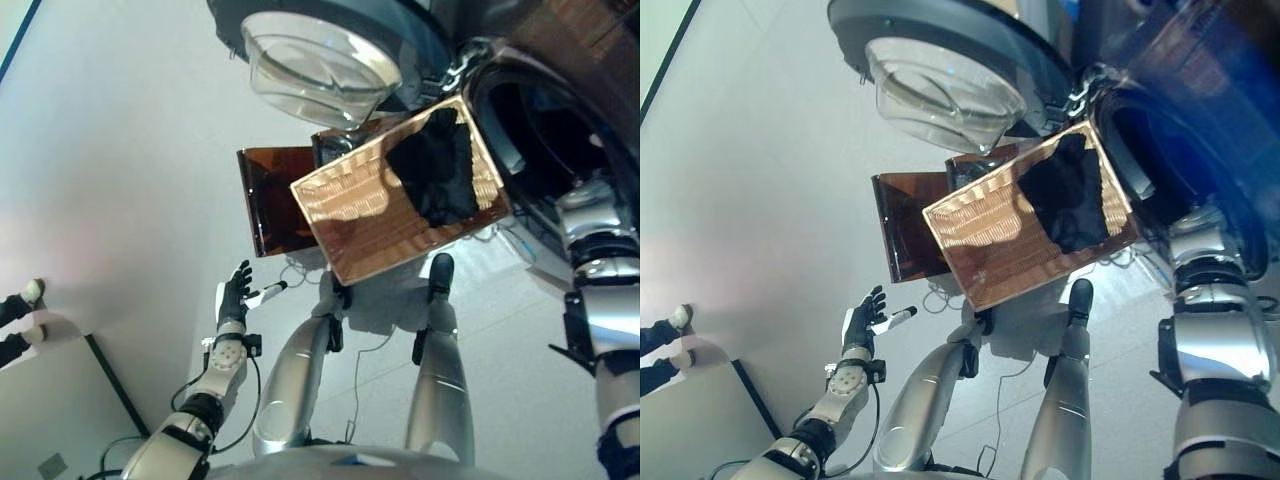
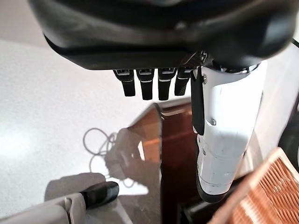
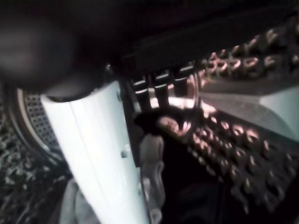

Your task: Pick up the clothes and place them into the washing machine

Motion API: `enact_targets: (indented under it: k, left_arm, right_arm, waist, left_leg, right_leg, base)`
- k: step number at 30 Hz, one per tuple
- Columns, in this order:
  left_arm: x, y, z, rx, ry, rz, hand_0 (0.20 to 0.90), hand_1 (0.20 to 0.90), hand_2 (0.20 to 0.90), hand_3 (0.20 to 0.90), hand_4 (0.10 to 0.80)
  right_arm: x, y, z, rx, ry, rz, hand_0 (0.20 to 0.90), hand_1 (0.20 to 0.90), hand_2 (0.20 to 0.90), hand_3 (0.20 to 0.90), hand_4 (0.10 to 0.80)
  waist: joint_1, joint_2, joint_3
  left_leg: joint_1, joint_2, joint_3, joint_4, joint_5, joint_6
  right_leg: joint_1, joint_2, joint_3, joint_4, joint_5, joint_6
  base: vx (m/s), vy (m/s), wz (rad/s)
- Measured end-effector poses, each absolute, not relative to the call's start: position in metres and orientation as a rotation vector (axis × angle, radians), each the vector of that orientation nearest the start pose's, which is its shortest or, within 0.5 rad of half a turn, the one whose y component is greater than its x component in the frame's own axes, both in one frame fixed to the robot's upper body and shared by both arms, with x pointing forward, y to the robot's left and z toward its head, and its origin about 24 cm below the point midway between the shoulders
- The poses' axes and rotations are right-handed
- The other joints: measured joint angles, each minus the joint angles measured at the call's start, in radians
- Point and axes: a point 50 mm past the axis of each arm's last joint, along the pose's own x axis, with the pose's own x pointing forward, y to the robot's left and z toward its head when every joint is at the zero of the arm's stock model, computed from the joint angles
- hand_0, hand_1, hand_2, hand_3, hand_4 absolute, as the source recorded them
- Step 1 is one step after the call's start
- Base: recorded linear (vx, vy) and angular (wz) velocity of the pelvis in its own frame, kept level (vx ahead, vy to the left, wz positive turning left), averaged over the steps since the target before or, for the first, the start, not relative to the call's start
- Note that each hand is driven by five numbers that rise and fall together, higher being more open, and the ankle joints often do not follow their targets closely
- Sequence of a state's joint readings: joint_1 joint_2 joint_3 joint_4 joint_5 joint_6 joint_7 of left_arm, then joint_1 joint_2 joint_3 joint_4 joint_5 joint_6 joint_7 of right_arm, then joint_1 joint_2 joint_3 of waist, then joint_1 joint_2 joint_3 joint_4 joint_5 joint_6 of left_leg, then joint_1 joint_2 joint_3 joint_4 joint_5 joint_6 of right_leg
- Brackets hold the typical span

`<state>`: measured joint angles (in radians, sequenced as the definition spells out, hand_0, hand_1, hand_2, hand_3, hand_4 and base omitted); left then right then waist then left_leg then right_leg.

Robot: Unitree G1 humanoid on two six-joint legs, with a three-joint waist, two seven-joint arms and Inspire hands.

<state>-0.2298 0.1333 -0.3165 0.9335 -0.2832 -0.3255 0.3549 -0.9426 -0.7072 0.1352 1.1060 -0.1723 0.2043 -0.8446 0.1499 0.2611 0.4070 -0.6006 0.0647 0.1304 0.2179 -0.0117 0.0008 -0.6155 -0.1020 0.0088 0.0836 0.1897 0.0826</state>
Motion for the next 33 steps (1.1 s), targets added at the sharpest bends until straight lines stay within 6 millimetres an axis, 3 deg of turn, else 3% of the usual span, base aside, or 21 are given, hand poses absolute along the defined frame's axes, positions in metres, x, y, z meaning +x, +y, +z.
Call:
enact_targets:
  k: [1, 2, 4, 5, 7, 8, 9, 15, 21, 26, 33]
  left_arm:
    - [0.244, 0.154, -0.077, 0.094, 0.409, 0.198, 0.900, 0.900, 0.900, 0.900, 0.800]
    - [0.245, 0.153, -0.077, 0.097, 0.406, 0.196, 0.900, 0.900, 0.900, 0.900, 0.800]
    - [0.247, 0.154, -0.075, 0.105, 0.400, 0.205, 0.900, 0.900, 0.900, 0.900, 0.800]
    - [0.247, 0.154, -0.075, 0.102, 0.399, 0.208, 0.900, 0.900, 0.900, 0.900, 0.800]
    - [0.246, 0.150, -0.076, 0.109, 0.394, 0.197, 0.900, 0.900, 0.900, 0.900, 0.800]
    - [0.244, 0.158, -0.078, 0.113, 0.411, 0.233, 0.900, 0.900, 0.900, 0.900, 0.800]
    - [0.244, 0.162, -0.079, 0.124, 0.423, 0.250, 0.900, 0.900, 0.900, 0.900, 0.800]
    - [0.237, 0.185, -0.086, 0.169, 0.467, 0.319, 0.900, 0.900, 0.900, 0.900, 0.800]
    - [0.231, 0.191, -0.090, 0.188, 0.496, 0.341, 0.900, 0.900, 0.900, 0.900, 0.800]
    - [0.218, 0.195, -0.100, 0.203, 0.547, 0.357, 0.900, 0.900, 0.900, 0.900, 0.800]
    - [0.225, 0.193, -0.096, 0.200, 0.528, 0.365, 0.900, 0.900, 0.900, 0.900, 0.800]
  right_arm:
    - [0.349, -0.346, 0.180, -0.900, -0.008, -1.147, 0.900, 0.900, 0.900, 0.900, 0.800]
    - [0.351, -0.342, 0.176, -0.909, -0.024, -1.124, 0.900, 0.900, 0.900, 0.900, 0.800]
    - [0.357, -0.324, 0.164, -0.910, -0.044, -1.062, 0.900, 0.900, 0.900, 0.900, 0.800]
    - [0.358, -0.313, 0.144, -0.905, -0.013, -0.990, 0.900, 0.900, 0.900, 0.900, 0.800]
    - [0.354, -0.313, 0.126, -0.927, 0.039, -0.929, 0.900, 0.900, 0.900, 0.900, 0.800]
    - [0.356, -0.299, 0.121, -0.904, -0.005, -0.899, 0.900, 0.900, 0.900, 0.900, 0.800]
    - [0.356, -0.292, 0.117, -0.899, -0.023, -0.871, 0.900, 0.900, 0.900, 0.900, 0.800]
    - [0.348, -0.218, 0.054, -0.946, -0.028, -0.620, 0.900, 0.900, 0.900, 0.900, 0.800]
    - [0.347, -0.188, 0.041, -0.961, -0.043, -0.491, 0.900, 0.900, 0.900, 0.900, 0.800]
    - [0.347, -0.188, 0.042, -0.966, -0.051, -0.489, 0.900, 0.900, 0.900, 0.900, 0.800]
    - [0.348, -0.184, 0.045, -0.988, -0.085, -0.465, 0.900, 0.900, 0.900, 0.900, 0.800]
  waist:
    - [-0.002, -0.002, -0.001]
    - [-0.006, -0.004, 0.001]
    - [-0.030, -0.033, 0.021]
    - [-0.034, -0.058, 0.034]
    - [-0.025, -0.064, 0.025]
    - [-0.036, -0.072, 0.022]
    - [-0.050, -0.083, 0.022]
    - [-0.047, -0.213, -0.046]
    - [-0.021, -0.211, -0.064]
    - [-0.023, -0.211, -0.064]
    - [-0.024, -0.211, -0.074]
  left_leg:
    - [0.015, -0.015, 0.002, -0.056, 0.008, 0.004]
    - [0.034, -0.021, 0.002, -0.092, 0.036, 0.027]
    - [0.082, -0.021, 0.000, -0.140, 0.066, 0.020]
    - [0.100, -0.020, 0.002, -0.118, 0.064, 0.017]
    - [0.088, -0.030, 0.000, -0.126, 0.058, -0.002]
    - [0.122, -0.029, 0.008, -0.211, 0.103, 0.055]
    - [0.130, -0.030, 0.003, -0.235, 0.121, 0.053]
    - [0.137, -0.061, 0.004, -0.241, 0.123, 0.056]
    - [0.106, -0.078, -0.003, -0.217, 0.131, 0.048]
    - [0.100, -0.080, -0.001, -0.215, 0.130, 0.050]
    - [0.085, -0.074, -0.001, -0.203, 0.124, 0.064]
  right_leg:
    - [0.000, 0.009, 0.001, 0.000, -0.002, -0.002]
    - [-0.001, 0.011, 0.001, 0.000, -0.003, -0.004]
    - [0.022, 0.014, -0.009, -0.001, -0.003, -0.004]
    - [0.055, 0.015, -0.016, -0.005, -0.003, -0.005]
    - [0.068, 0.013, -0.023, -0.005, -0.007, -0.010]
    - [0.067, 0.026, -0.025, -0.005, -0.008, -0.010]
    - [0.066, 0.024, -0.027, -0.005, -0.008, -0.010]
    - [0.086, 0.004, -0.050, -0.039, -0.017, -0.004]
    - [0.079, -0.011, -0.049, -0.045, -0.050, 0.011]
    - [0.078, -0.015, -0.050, -0.051, -0.039, 0.016]
    - [0.068, -0.003, -0.048, -0.056, -0.001, 0.012]
  base:
    - [0.013, -0.009, -0.16]
    - [0.022, -0.016, -0.14]
    - [0.000, 0.000, 0.00]
    - [0.027, -0.031, 0.11]
    - [0.023, -0.022, 0.01]
    - [0.019, -0.009, -0.11]
    - [0.024, -0.016, -0.05]
    - [0.010, -0.013, 0.05]
    - [0.004, -0.006, 0.10]
    - [0.001, 0.001, 0.02]
    - [0.004, -0.005, -0.02]
